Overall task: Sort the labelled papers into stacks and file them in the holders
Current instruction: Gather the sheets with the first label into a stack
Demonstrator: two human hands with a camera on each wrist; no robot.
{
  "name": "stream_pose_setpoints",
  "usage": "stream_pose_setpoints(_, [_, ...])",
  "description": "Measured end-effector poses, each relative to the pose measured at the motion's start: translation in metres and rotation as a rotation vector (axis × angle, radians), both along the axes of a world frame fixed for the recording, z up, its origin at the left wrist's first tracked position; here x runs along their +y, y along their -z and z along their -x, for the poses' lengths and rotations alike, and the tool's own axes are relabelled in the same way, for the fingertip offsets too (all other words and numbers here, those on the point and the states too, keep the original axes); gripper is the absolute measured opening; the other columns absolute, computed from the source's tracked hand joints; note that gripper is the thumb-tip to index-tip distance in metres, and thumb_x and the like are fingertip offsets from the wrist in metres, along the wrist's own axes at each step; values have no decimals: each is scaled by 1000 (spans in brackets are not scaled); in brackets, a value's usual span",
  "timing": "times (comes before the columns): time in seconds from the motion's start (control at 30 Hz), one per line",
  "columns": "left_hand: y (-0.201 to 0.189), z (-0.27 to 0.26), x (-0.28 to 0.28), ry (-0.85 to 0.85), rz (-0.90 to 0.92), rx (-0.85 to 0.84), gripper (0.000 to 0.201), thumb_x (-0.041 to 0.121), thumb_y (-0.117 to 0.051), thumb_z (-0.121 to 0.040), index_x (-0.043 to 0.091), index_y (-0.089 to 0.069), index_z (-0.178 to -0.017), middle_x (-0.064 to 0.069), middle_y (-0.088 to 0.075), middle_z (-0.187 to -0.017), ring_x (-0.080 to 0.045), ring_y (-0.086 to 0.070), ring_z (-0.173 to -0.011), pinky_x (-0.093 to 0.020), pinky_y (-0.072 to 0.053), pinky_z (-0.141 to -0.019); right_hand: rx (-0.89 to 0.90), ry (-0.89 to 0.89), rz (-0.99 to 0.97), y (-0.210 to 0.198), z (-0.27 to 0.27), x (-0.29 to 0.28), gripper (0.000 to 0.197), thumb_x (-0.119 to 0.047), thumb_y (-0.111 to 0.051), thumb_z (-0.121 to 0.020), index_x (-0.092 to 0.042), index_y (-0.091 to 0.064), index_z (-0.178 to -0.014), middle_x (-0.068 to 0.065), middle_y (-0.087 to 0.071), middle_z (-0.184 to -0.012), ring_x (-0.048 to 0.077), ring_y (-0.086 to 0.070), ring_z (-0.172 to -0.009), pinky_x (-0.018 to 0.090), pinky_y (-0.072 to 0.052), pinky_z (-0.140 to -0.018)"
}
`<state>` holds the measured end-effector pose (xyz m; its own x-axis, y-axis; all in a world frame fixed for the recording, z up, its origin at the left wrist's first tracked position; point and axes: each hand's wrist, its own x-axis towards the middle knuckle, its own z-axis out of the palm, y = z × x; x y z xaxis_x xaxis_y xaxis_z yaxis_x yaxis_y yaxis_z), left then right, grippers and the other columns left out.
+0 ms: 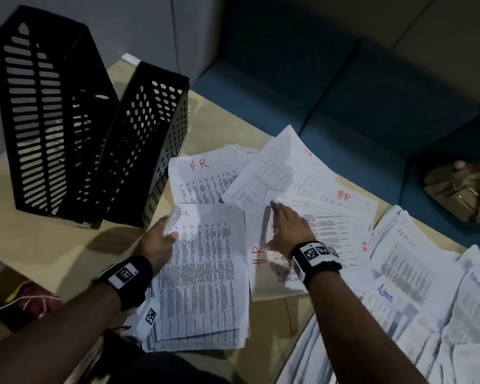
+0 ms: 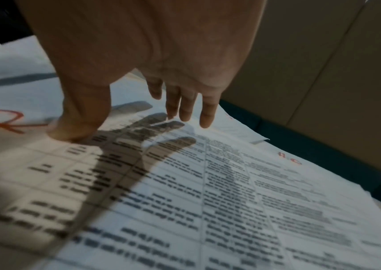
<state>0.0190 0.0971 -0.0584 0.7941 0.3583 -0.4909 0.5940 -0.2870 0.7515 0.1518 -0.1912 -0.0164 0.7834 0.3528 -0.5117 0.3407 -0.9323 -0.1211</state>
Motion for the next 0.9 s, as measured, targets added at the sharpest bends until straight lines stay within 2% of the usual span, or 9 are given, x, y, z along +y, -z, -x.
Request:
stream_pose_setpoints(0.1, [-1,0,-1,-6,1,3,44,15,-50,-97,27,-43,-139,-9,-54,-135,-22,-52,-112,-30,-37,-94,65,-84,113,6,-5,0,123,-36,-80,-68,-25,9,-151,4,-9,-159,23,-12,-146,45,-9,-119])
stream_pose_setpoints(0.23, [0,-2,0,-8,21,3,43,14,-49,-98,23,-42,-139,-20,-53,-134,-13,-46,-88,-29,-33,-85,19,-157,140,7,-5,4,105,-38,-79,-66,-21,-15,-148,4,-32,-147,25,-29,-137,44,-20,-116])
stream_pose_setpoints(0.33, [3,-2,2,-1,32,-3,43,15,-49,-98,26,-42,-139,-15,-53,-136,-17,-47,-103,-29,-34,-91,8,-126,59,3,-7,2,93,-40,-80,-66,-22,-29,-142,2,-28,-149,23,-30,-136,44,-28,-111])
stream_pose_setpoints(0.43, [4,-3,3,7,37,11,44,14,-49,-98,22,-41,-140,-17,-51,-137,-31,-51,-117,-29,-33,-91,-22,-69,-28,-3,-19,0,84,-43,-69,-80,-21,-23,-147,2,-21,-156,23,-26,-141,44,-25,-113])
stream_pose_setpoints(0.5, [5,-3,3,5,51,10,44,13,-49,-98,24,-41,-140,-14,-52,-136,-27,-51,-115,-30,-34,-92,-14,-86,26,-3,-27,0,87,-46,-67,-80,-19,-19,-148,5,-28,-152,25,-31,-138,43,-26,-112])
stream_pose_setpoints(0.57, [5,-3,4,-3,72,-7,44,13,-49,-97,29,-43,-137,-5,-54,-134,-22,-50,-119,-31,-34,-97,-33,-140,105,2,-29,3,86,-47,-71,-74,-19,-26,-142,6,-39,-141,26,-39,-129,42,-29,-108])
stream_pose_setpoints(0.7, [0,-2,1,-9,92,-3,46,8,-47,-98,27,-43,-140,8,-51,-127,-13,-46,-118,-27,-31,-101,-37,-129,24,10,-21,4,68,-42,-73,-73,-23,-38,-128,-1,-57,-125,22,-46,-119,41,-27,-105])
stream_pose_setpoints(0.83, [-1,-3,1,-22,57,16,44,11,-48,-99,24,-42,-140,6,-49,-120,-18,-46,-115,-28,-33,-98,-83,-201,89,6,-24,-5,61,-46,-71,-74,-26,-48,-126,-1,-43,-128,21,-37,-127,47,-19,-114])
stream_pose_setpoints(0.9, [1,-2,2,-15,57,26,43,13,-48,-99,27,-41,-139,5,-51,-124,-21,-48,-118,-31,-36,-98,-71,-248,92,2,-28,-8,43,-42,-63,-82,-26,-54,-121,0,-45,-127,22,-41,-125,46,-21,-113])
